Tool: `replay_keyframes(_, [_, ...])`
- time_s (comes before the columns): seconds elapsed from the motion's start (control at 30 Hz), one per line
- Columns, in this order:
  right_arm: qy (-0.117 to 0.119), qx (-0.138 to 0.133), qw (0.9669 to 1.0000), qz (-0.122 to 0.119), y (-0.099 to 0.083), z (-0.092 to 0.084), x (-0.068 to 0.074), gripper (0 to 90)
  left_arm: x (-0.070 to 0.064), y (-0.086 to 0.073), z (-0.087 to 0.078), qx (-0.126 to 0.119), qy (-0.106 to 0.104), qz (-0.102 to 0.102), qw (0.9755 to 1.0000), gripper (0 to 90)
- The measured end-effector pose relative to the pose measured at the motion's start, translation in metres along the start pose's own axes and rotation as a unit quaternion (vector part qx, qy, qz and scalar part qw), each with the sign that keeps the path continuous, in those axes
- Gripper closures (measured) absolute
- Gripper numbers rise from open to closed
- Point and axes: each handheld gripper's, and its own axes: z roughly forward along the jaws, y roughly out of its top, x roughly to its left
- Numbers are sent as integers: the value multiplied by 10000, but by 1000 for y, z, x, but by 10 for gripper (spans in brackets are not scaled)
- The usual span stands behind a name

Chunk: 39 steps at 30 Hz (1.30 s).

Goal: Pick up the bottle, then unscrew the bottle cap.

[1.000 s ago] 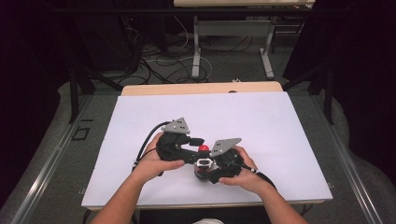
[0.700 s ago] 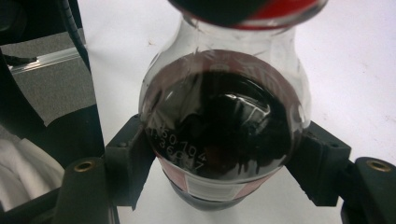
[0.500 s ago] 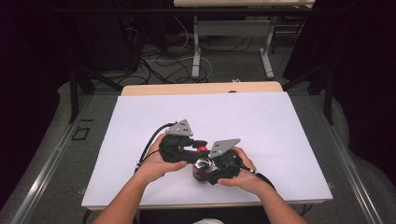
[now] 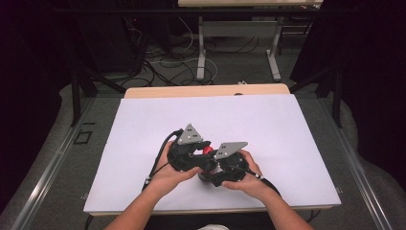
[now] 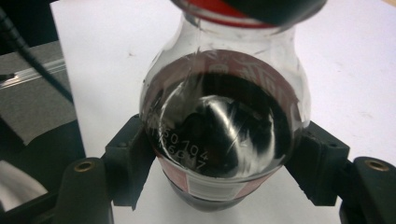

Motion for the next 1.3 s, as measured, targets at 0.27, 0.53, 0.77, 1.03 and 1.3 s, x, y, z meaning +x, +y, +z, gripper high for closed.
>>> replay_keyframes(0.27, [-167,-7,9998,76,0,1,0,297,-9,1,2,-33,478,-269,9985,607])
replay_keyframes(0.53, [30,-15,10000,19,0,-1,-2,297,6,2,-9,109,-89,-68,9999,450])
replay_keyframes(0.77, [255,-26,9996,-88,1,0,2,296,21,-1,-16,123,-954,166,9952,472])
replay_keyframes(1.03, [340,23,9993,-181,1,-1,4,297,30,-5,-11,85,-1370,358,9899,594])
replay_keyframes(1.3, [220,-15,9997,-76,1,-2,3,298,22,-5,-10,-27,-1060,278,9940,607])
